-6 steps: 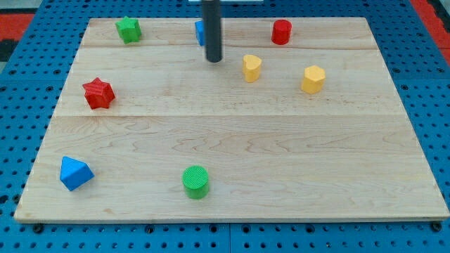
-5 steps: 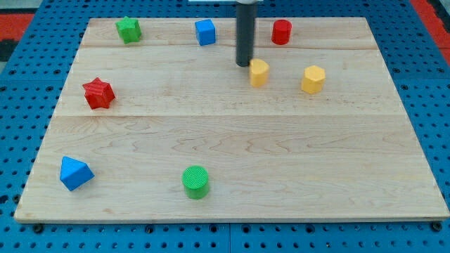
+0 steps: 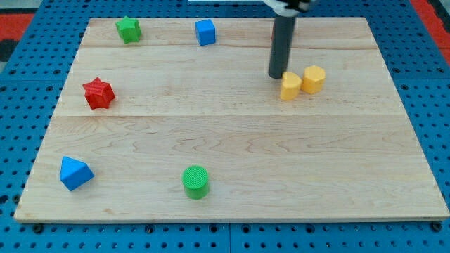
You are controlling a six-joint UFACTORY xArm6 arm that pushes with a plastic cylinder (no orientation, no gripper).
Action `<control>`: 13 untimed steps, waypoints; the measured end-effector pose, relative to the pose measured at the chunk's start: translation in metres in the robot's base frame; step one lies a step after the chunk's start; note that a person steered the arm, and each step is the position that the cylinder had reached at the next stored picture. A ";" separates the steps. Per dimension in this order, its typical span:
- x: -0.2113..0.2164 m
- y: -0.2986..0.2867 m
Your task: Push the heart to the bottom right corner of the board
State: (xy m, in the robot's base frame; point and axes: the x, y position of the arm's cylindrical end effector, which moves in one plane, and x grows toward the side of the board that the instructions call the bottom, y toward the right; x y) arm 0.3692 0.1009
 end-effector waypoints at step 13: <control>0.154 0.014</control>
State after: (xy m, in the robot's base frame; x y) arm 0.5229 0.1144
